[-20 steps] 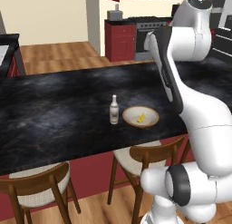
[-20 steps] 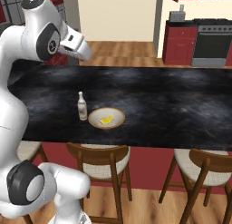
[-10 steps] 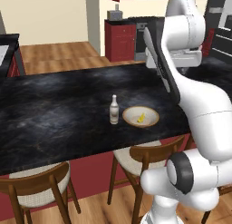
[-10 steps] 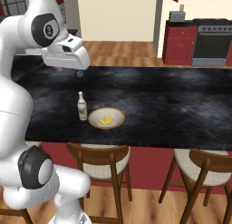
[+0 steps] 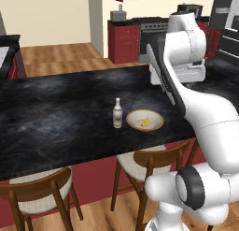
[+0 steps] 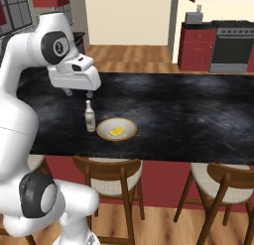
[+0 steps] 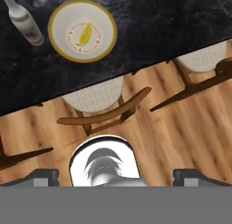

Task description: There is a bowl on the dining counter. Grab a lemon wedge from the fridge and place it in the bowl. Then get the liquor bottle and glass cup from the cabinet and place them next to the bowl.

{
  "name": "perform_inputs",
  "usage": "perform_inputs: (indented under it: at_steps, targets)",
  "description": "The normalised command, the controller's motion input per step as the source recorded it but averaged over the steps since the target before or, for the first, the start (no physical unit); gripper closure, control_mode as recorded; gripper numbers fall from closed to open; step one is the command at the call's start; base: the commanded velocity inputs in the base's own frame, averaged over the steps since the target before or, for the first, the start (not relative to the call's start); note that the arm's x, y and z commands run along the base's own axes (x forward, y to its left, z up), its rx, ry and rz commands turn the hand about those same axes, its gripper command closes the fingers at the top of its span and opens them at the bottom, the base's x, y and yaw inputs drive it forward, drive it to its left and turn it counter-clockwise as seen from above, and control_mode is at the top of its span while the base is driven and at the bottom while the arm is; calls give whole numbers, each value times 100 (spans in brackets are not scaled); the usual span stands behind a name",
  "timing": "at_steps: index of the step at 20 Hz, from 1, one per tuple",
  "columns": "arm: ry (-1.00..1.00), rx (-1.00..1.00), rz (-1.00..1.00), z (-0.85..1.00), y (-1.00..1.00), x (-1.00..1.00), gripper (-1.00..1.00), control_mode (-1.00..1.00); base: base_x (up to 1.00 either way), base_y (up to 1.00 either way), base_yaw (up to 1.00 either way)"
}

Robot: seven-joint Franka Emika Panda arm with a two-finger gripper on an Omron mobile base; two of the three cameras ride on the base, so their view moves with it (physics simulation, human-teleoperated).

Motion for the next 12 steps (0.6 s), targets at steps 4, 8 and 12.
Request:
perform_inputs:
  at_steps: [4, 8, 12]
  targets:
    - [0, 0, 7, -31, -13, -38, -100, -100, 0, 0, 0]
    - [0, 0, 6, -37, -13, -55, -100, -100, 0, 0, 0]
    - [0, 0, 0, -34, -4, -34, -100, -100, 0, 0, 0]
